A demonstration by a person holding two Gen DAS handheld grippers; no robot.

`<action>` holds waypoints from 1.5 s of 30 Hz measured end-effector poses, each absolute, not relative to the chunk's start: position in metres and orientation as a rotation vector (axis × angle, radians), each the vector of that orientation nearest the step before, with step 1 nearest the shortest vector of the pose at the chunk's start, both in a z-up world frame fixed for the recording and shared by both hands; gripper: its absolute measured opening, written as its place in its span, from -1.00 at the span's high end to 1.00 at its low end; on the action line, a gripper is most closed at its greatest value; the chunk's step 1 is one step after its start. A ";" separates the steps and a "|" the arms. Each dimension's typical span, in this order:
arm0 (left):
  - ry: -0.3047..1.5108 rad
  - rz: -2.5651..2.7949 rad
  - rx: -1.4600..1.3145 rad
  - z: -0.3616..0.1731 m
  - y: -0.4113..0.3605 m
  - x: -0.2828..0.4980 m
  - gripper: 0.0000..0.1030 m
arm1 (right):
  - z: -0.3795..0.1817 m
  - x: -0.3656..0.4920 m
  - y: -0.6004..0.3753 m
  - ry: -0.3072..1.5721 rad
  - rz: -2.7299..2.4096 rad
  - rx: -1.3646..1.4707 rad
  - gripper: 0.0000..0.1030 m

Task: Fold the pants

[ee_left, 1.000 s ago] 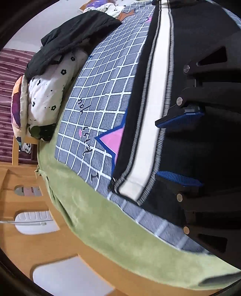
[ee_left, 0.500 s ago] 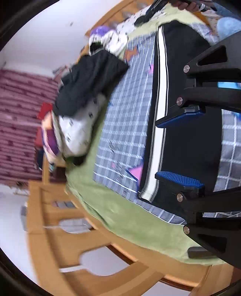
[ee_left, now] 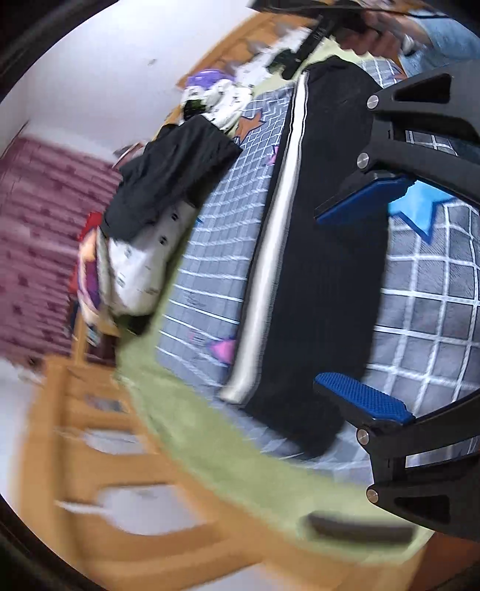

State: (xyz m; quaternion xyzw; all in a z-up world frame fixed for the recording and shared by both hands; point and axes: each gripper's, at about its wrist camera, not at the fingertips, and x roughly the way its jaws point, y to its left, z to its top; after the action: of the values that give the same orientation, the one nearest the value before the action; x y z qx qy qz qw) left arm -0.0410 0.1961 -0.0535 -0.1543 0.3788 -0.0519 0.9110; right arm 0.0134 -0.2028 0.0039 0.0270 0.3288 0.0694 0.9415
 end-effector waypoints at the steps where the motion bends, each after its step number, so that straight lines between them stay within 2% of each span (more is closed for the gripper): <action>1: 0.798 -0.097 -0.357 -0.075 0.204 -0.042 -0.55 | -0.017 0.015 -0.208 0.681 0.139 0.067 -0.62; 3: 0.841 -0.061 -0.432 -0.117 0.219 -0.041 -0.53 | -0.043 0.020 -0.214 0.724 0.119 0.074 -0.60; 5: 0.872 -0.036 -0.513 -0.151 0.237 -0.038 -0.53 | -0.062 0.030 -0.222 0.820 0.057 0.082 -0.36; 6: 0.885 -0.025 -0.558 -0.166 0.248 -0.034 -0.42 | -0.064 0.034 -0.224 0.840 0.066 0.096 -0.36; 8: 0.848 -0.030 -0.621 -0.173 0.263 -0.028 -0.33 | -0.063 0.035 -0.227 0.808 0.085 0.106 -0.37; 13: 0.833 0.031 -0.678 -0.172 0.287 0.016 -0.31 | -0.068 0.037 -0.231 0.793 0.045 0.073 -0.37; 16: 0.817 0.071 -0.756 -0.180 0.302 0.036 0.01 | -0.078 0.042 -0.234 0.808 0.033 0.032 -0.37; 18: 0.832 0.128 -0.727 -0.178 0.303 0.045 0.56 | -0.087 0.043 -0.240 0.815 0.037 0.020 -0.37; 20: 0.797 0.165 -0.683 -0.171 0.299 0.045 0.78 | -0.097 0.039 -0.251 0.824 0.028 0.026 -0.37; 26: 0.669 0.271 -0.148 -0.096 0.207 0.056 0.82 | -0.093 0.018 -0.285 0.796 0.002 0.094 -0.37; 30: 0.602 0.165 0.046 -0.051 0.119 0.059 0.82 | -0.077 0.006 -0.305 0.716 -0.041 0.091 -0.37; 34: 0.555 -0.030 0.198 -0.031 0.013 0.049 0.82 | -0.075 -0.010 -0.335 0.654 -0.133 0.071 -0.37; 38: 0.614 -0.232 0.226 -0.049 -0.079 0.038 0.82 | -0.077 -0.027 -0.373 0.628 -0.196 0.120 -0.37; 45: 0.797 -0.410 0.248 -0.140 -0.204 0.011 0.82 | -0.082 -0.059 -0.435 0.578 -0.263 0.293 -0.37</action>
State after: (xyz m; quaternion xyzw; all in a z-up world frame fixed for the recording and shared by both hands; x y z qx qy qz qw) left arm 0.0113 -0.2045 -0.1399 0.1195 0.3845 -0.1979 0.8937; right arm -0.0594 -0.4354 -0.0816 0.1437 0.2831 -0.1290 0.9394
